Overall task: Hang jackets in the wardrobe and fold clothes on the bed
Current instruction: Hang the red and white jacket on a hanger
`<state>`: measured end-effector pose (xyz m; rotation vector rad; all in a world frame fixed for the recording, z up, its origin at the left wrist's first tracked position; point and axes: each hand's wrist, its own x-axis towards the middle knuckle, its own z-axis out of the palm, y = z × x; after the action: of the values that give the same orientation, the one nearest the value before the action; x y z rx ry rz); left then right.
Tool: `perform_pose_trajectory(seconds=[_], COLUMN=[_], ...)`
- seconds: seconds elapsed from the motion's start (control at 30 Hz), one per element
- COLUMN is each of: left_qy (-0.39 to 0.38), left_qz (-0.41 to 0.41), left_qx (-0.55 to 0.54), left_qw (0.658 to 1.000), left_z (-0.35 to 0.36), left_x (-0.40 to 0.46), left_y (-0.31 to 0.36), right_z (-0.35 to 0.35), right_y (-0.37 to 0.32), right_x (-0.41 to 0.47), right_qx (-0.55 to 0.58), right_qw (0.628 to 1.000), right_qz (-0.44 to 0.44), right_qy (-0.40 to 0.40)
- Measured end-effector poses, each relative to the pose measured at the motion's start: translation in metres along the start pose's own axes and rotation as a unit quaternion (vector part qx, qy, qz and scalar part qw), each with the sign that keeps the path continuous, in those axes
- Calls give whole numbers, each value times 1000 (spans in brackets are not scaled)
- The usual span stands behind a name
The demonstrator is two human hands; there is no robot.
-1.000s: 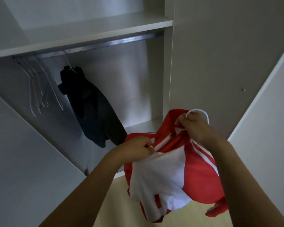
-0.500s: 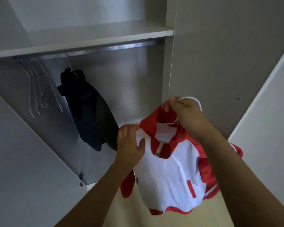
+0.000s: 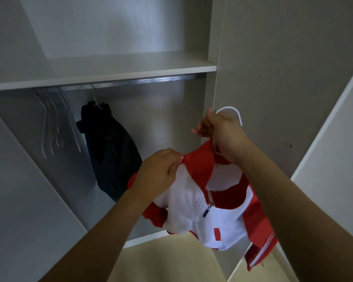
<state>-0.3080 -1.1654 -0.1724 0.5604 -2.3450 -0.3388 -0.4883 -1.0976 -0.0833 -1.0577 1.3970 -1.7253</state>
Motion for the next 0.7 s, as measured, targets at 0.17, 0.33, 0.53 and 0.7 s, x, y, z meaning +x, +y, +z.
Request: perform_pose_trajectory(seconds=[0.17, 0.33, 0.53, 0.7], left_qy=[-160, -317, -161, -107], left_qz=[-225, -347, -399, -443], left_qx=[9, 3, -105, -164], left_qw=[961, 883, 897, 875], left_z=[-51, -76, -65, -51], left_x=[-39, -68, -98, -70], left_y=[-63, -88, -85, -85], right_z=[36, 99, 150, 165], right_y=[-3, 20, 29, 36], right_x=[19, 24, 55, 92], right_qx=[52, -19, -215, -327], right_qw=[997, 992, 960, 923], right_qz=[48, 78, 139, 128], right_qy=[-14, -101, -110, -155])
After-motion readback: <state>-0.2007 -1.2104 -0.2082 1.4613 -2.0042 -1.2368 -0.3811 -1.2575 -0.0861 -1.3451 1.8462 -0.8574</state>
